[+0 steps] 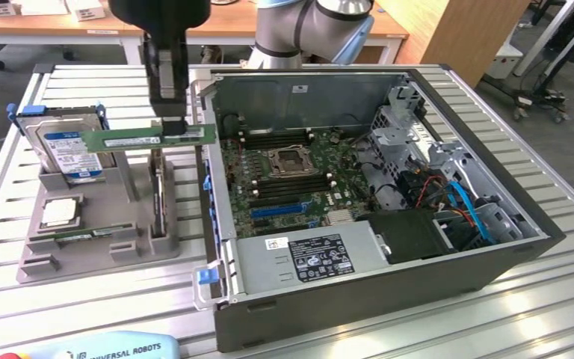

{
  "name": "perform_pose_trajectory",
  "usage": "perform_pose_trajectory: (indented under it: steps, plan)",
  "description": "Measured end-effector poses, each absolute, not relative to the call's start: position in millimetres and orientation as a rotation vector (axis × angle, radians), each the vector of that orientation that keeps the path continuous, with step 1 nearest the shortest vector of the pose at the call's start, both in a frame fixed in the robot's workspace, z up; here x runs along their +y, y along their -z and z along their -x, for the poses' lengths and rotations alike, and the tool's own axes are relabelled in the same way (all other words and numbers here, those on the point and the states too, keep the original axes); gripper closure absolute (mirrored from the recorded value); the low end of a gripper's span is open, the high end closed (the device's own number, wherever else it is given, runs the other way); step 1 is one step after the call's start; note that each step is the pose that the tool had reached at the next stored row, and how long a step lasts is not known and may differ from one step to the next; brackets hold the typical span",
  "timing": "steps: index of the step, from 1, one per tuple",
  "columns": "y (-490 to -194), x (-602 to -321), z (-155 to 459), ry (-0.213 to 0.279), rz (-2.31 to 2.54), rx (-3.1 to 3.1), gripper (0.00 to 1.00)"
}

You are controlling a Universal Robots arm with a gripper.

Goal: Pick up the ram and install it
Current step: 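Pick up the ram and move it above insertion slot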

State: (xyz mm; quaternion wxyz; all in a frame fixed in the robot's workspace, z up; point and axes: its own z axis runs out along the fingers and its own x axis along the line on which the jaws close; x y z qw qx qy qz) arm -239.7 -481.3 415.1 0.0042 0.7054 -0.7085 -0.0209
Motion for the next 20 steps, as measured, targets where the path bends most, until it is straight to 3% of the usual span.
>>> perform_pose_trajectory:
  steps: [20]
  plan:
    - [-415,-481,174,0.066,-2.212,-2.218,0.89]
